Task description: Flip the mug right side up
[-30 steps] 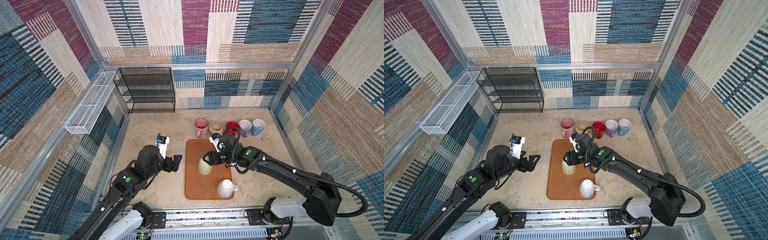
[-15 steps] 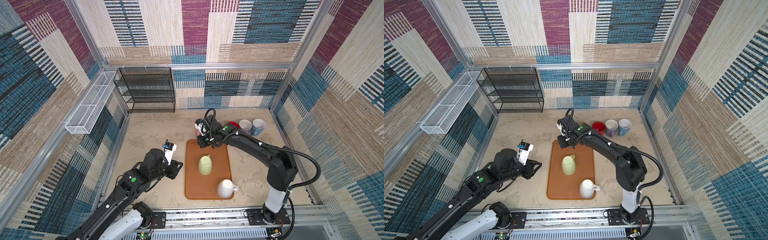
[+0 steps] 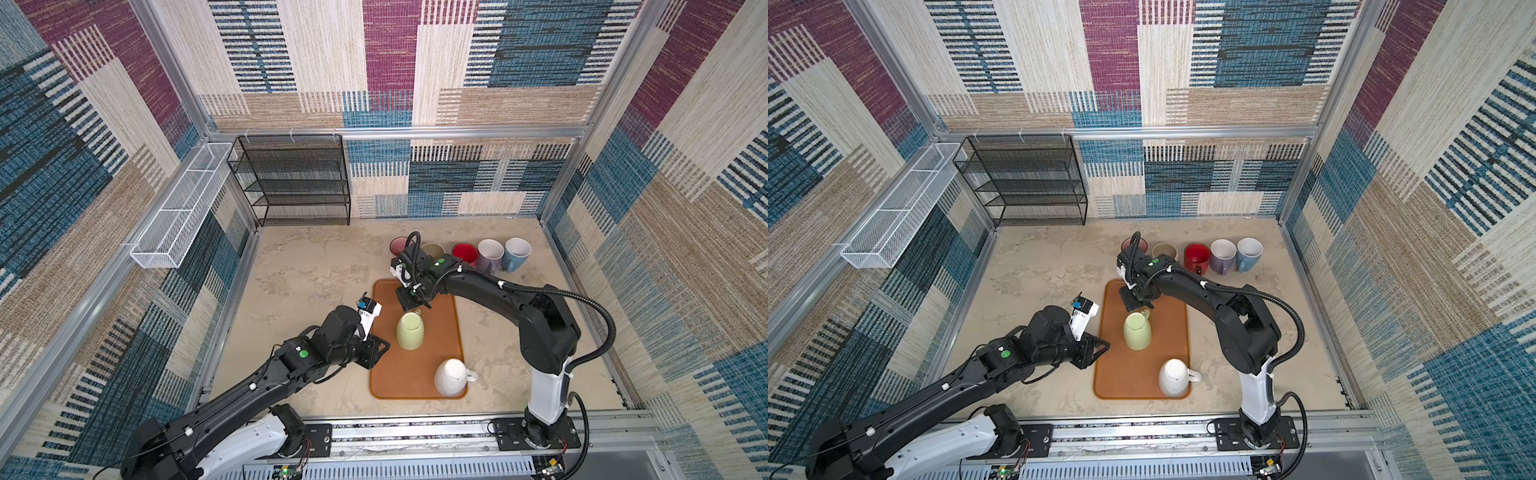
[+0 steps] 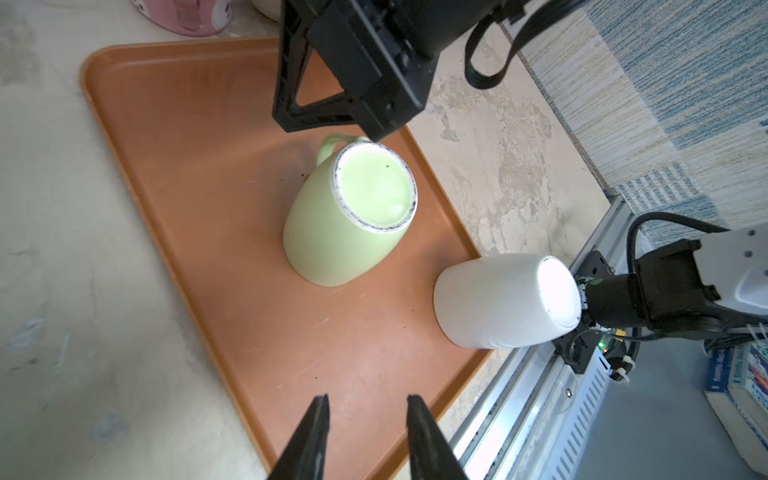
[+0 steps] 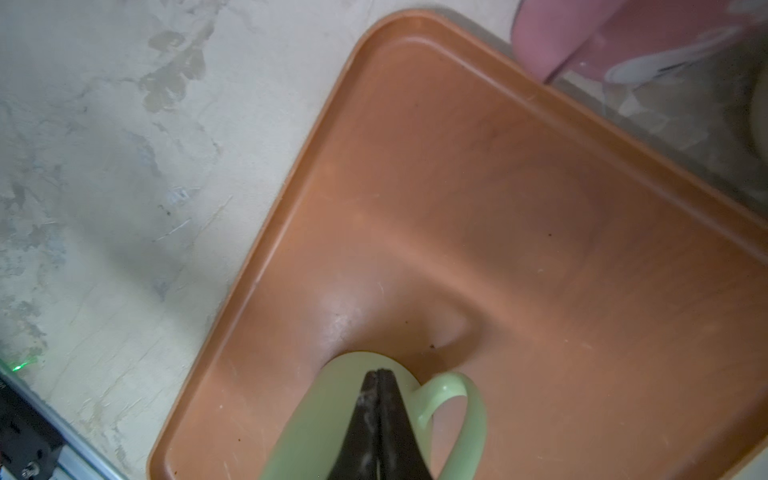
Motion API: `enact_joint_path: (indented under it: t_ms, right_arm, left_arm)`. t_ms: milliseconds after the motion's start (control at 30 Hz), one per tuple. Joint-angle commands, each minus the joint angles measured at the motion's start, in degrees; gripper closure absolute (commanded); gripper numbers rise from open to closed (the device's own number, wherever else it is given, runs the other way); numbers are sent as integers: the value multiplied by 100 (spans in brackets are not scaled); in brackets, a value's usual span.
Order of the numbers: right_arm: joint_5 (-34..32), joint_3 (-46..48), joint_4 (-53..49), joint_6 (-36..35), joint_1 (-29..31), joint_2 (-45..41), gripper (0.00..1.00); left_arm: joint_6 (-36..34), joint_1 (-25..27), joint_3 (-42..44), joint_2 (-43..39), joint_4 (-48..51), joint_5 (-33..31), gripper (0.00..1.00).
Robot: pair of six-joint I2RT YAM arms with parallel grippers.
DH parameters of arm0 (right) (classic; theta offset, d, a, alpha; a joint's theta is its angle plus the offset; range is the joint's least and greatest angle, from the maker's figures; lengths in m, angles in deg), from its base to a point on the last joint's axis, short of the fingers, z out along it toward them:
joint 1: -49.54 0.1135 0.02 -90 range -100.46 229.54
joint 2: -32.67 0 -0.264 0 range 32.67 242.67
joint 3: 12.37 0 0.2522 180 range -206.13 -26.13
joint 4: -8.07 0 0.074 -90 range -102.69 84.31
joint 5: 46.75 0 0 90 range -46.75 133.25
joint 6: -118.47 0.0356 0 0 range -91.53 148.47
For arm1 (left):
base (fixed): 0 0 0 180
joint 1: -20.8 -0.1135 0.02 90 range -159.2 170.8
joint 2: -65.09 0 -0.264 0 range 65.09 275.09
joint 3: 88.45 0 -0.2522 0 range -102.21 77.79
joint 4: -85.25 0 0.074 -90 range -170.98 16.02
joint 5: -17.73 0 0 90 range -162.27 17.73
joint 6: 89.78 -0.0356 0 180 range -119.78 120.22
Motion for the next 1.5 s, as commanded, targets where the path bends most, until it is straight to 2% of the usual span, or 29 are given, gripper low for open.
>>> enact_joint_path:
  t_ms: [0, 333, 567, 800, 1467]
  right_arm:
    - [-203, 101, 104, -9, 3, -98, 95]
    - [-401, 615, 226, 95, -5, -336, 97]
    - [-485, 1095, 329, 188, -6, -659, 98]
    - [-487, 1483, 399, 283, -6, -967, 99]
    - [-429, 2150, 595, 474, -6, -1555, 100]
  left_arm:
    - [220, 116, -25, 287, -886, 198, 65]
    - [369, 409, -47, 984, -1557, 385, 65]
    - [481, 530, 49, 1195, -1821, 391, 59]
    - [538, 577, 18, 1546, -2028, 418, 58]
    - [397, 511, -135, 2116, -2143, -140, 62]
